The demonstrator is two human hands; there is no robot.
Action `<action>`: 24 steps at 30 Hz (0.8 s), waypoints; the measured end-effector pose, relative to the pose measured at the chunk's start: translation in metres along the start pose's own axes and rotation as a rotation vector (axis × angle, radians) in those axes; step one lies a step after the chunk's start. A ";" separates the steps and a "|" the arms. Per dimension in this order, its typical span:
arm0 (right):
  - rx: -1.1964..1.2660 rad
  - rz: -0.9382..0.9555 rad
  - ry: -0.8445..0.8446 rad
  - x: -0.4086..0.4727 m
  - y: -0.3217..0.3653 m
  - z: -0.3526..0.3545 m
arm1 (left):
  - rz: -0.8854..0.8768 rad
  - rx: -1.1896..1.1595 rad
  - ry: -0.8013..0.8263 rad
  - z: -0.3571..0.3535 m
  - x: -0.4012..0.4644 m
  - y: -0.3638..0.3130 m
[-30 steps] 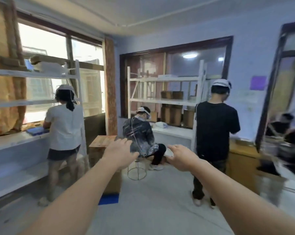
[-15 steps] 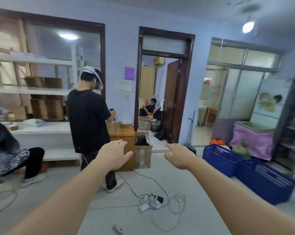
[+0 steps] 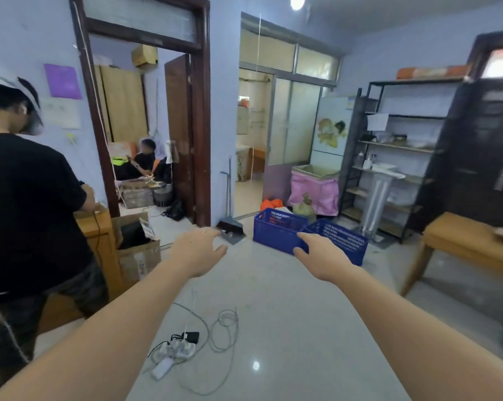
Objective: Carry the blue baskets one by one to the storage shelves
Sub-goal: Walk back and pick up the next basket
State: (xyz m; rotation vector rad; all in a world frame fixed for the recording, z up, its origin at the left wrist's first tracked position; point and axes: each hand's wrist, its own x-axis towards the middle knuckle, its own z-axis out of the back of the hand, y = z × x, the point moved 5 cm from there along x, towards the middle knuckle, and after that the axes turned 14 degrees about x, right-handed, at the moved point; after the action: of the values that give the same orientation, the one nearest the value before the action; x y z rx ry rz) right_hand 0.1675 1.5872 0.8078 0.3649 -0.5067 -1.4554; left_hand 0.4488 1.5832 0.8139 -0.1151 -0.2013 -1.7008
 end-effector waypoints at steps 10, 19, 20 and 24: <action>-0.038 -0.173 -0.048 0.131 -0.141 0.040 | -0.159 -0.053 0.044 -0.068 0.198 -0.108; -0.044 -0.226 -0.017 0.279 -0.248 0.067 | -0.148 -0.050 0.077 -0.101 0.370 -0.171; -0.048 -0.234 -0.004 0.297 -0.256 0.067 | -0.143 -0.049 0.090 -0.106 0.386 -0.173; -0.069 -0.231 0.041 0.368 -0.283 0.060 | -0.090 -0.069 0.127 -0.133 0.453 -0.172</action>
State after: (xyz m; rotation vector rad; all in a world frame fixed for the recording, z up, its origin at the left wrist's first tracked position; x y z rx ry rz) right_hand -0.0885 1.2003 0.7480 0.4074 -0.3900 -1.6803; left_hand 0.2208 1.1387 0.7591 -0.0491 -0.0535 -1.7986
